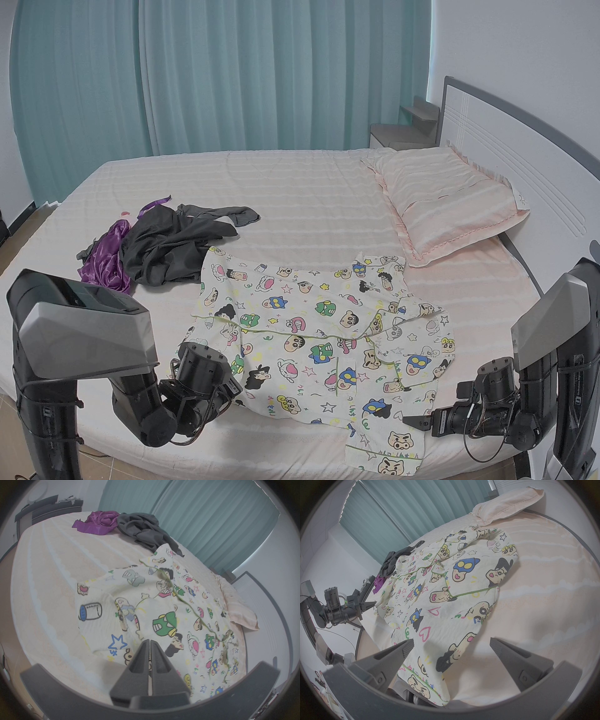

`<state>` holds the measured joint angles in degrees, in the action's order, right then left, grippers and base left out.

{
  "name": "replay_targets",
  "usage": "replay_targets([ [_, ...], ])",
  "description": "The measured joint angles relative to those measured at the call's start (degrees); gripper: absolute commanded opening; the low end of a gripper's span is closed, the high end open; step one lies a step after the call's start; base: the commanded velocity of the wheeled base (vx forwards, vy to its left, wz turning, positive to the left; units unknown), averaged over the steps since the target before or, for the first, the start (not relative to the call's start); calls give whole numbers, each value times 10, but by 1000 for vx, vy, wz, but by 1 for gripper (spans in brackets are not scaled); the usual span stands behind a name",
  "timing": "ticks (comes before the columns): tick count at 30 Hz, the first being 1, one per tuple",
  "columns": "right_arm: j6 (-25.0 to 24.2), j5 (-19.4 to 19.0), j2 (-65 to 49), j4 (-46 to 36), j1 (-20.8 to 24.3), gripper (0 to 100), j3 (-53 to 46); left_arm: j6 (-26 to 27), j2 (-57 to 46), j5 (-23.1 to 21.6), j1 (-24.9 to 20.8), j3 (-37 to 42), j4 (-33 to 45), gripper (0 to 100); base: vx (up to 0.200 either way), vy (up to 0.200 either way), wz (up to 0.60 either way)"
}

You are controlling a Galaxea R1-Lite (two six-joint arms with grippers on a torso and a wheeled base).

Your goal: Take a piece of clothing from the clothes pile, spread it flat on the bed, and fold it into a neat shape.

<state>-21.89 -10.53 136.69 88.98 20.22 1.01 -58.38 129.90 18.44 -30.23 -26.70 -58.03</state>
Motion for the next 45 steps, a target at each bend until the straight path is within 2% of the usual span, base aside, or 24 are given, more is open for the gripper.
replay_targets([
  [5, 0, 0, 0, 0, 0, 100, 0, -4, -45, -7, 10, 20, 0, 0, 0, 0, 0],
  [13, 0, 0, 0, 0, 0, 100, 0, -8, -127, -61, 49, 79, -25, 0, 0, 0, 0],
  [18, 1, 0, 0, 0, 0, 100, 0, -35, -152, -65, 59, 99, -37, 0, -80, 0, 0],
  [27, 1, 0, 0, 0, 0, 100, 0, -38, -160, -80, 63, 105, -38, 0, 0, 0, 0],
  [42, 1, 0, 0, 0, 1, 100, 0, -39, -156, -99, 98, 95, -39, 0, 0, 0, 0],
  [45, 1, 0, 0, 0, 1, 100, 0, -39, -156, -103, 101, 95, -39, 0, 0, 200, 0],
])
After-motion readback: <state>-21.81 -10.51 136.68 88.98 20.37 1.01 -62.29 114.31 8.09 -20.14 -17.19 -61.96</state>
